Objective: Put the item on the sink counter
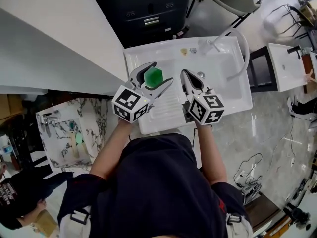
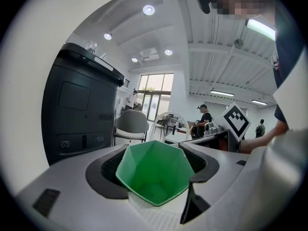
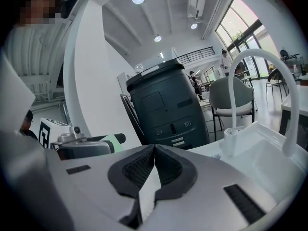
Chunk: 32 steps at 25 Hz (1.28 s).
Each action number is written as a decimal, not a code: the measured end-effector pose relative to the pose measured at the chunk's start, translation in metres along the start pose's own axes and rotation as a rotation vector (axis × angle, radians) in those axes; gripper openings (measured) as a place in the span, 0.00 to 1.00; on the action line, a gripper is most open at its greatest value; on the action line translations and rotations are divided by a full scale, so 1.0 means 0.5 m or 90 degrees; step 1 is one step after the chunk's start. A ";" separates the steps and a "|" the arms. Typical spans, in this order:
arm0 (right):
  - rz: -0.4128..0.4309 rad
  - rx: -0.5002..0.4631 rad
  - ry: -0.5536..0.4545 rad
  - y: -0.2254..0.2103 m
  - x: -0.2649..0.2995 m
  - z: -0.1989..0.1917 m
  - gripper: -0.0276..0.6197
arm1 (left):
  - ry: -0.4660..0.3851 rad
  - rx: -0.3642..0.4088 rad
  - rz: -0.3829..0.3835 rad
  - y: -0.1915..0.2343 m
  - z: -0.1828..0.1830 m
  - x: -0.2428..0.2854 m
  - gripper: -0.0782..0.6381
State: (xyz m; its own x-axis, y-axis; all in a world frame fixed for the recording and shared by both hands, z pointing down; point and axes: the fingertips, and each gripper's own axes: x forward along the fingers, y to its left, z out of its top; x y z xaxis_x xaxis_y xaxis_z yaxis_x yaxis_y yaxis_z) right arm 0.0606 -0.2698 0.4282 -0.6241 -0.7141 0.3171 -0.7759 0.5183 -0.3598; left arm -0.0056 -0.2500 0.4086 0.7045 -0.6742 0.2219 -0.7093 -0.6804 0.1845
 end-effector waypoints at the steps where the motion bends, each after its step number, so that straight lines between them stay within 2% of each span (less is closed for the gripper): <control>1: 0.002 0.001 0.004 -0.006 0.005 -0.002 0.09 | 0.002 -0.002 0.004 0.004 -0.004 0.005 0.57; 10: 0.018 0.011 0.038 -0.050 0.050 -0.024 0.09 | 0.024 -0.026 0.033 0.038 -0.047 0.049 0.57; 15: 0.027 0.019 0.068 -0.070 0.076 -0.048 0.10 | 0.053 -0.048 0.051 0.059 -0.087 0.074 0.57; 32: 0.046 0.043 0.134 -0.128 0.196 -0.097 0.10 | 0.089 -0.083 0.079 0.175 -0.160 0.154 0.57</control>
State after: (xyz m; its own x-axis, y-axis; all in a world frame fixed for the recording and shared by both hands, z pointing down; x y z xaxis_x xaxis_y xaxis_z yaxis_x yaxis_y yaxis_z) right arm 0.0448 -0.3503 0.5249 -0.6886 -0.5591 0.4618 -0.7251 0.5263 -0.4441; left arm -0.0156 -0.3382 0.5183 0.6080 -0.6976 0.3790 -0.7937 -0.5463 0.2677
